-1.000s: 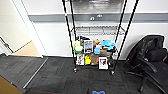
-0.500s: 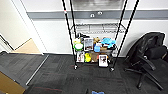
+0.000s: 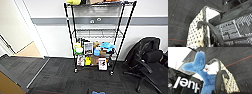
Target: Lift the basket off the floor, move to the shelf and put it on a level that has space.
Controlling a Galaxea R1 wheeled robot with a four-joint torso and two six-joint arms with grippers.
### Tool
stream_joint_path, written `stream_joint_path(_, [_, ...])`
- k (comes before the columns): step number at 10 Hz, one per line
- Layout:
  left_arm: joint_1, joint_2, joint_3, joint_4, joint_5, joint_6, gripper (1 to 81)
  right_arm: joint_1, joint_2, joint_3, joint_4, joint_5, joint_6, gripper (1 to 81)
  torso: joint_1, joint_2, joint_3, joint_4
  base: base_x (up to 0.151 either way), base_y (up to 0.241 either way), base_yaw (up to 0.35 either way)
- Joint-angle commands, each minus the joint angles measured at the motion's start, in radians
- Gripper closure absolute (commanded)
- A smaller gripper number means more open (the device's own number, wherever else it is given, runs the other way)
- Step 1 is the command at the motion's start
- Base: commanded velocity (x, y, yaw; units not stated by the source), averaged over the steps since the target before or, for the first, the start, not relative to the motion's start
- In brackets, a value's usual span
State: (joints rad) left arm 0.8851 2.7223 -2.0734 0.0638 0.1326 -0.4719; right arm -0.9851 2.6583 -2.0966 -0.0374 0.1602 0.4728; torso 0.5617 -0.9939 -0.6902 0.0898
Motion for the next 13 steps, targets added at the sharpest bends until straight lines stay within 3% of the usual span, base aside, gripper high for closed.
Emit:
stream_joint_path(1, [-0.105,0.011,0.047,-0.022,0.016,-0.008,81.1,0.091,0.005,0.024,0.005,-0.004,0.017,81.1,-0.062,0.096,0.079,0.0,0.0,0.0,0.0])
stream_joint_path(2, [-0.103,0.014,0.045,-0.021,0.016,-0.008,81.1,0.087,0.005,0.012,0.004,-0.004,0.017,81.1,-0.085,0.131,0.103,0.0,0.0,0.0,0.0])
stream_joint_path(3, [-0.102,0.012,0.045,-0.019,0.016,-0.008,81.1,0.081,0.005,0.005,0.004,-0.004,0.017,81.1,-0.107,0.164,0.051,0.0,0.0,0.0,0.0])
stream_joint_path(5, [-0.087,0.011,0.041,-0.016,0.016,-0.008,81.1,0.067,0.007,-0.005,-0.007,-0.004,0.017,81.1,-0.14,0.213,0.072,0.0,0.0,0.0,0.0])
stream_joint_path(6, [-0.077,0.01,0.041,-0.016,0.016,-0.007,81.1,0.059,0.008,-0.009,-0.013,-0.007,0.017,81.1,-0.223,0.341,0.076,0.0,0.0,0.0,0.0])
stream_joint_path(7, [-0.07,0.008,0.041,-0.016,0.012,-0.007,81.1,0.049,0.008,-0.011,-0.015,-0.01,0.014,81.1,-0.183,0.28,0.076,0.0,0.0,0.0,0.0])
stream_joint_path(8, [-0.064,0.008,0.042,-0.016,0.013,-0.005,81.1,0.038,0.007,-0.021,-0.019,-0.013,0.014,81.1,-0.267,0.409,0.077,0.0,0.0,0.0,0.0])
stream_joint_path(9, [-0.058,0.008,0.044,-0.016,0.015,-0.002,81.1,0.027,0.007,-0.028,-0.019,-0.013,0.014,81.1,-0.227,0.346,0.077,0.0,0.0,0.0,0.0])
stream_joint_path(10, [-0.051,0.008,0.044,-0.016,0.016,0.001,81.1,0.021,0.005,-0.029,-0.021,-0.013,0.014,81.1,-0.248,0.379,0.099,-0.021,0.0,0.0,0.0])
stream_joint_path(11, [-0.048,0.01,0.045,-0.016,0.016,0.003,81.1,0.019,0.005,-0.029,-0.021,-0.013,0.012,81.1,-0.27,0.414,0.135,-0.059,0.0,0.0,0.0])
stream_joint_path(12, [-0.045,0.008,0.045,-0.016,0.016,0.003,81.1,0.019,0.008,-0.029,-0.021,-0.013,0.012,81.1,-0.288,0.441,0.144,-0.083,0.0,0.0,0.0])
stream_joint_path(13, [-0.044,0.008,0.045,-0.016,0.016,0.003,81.1,0.021,0.011,-0.028,-0.021,-0.013,0.007,81.1,-0.306,0.468,0.095,-0.021,0.0,0.0,0.0])
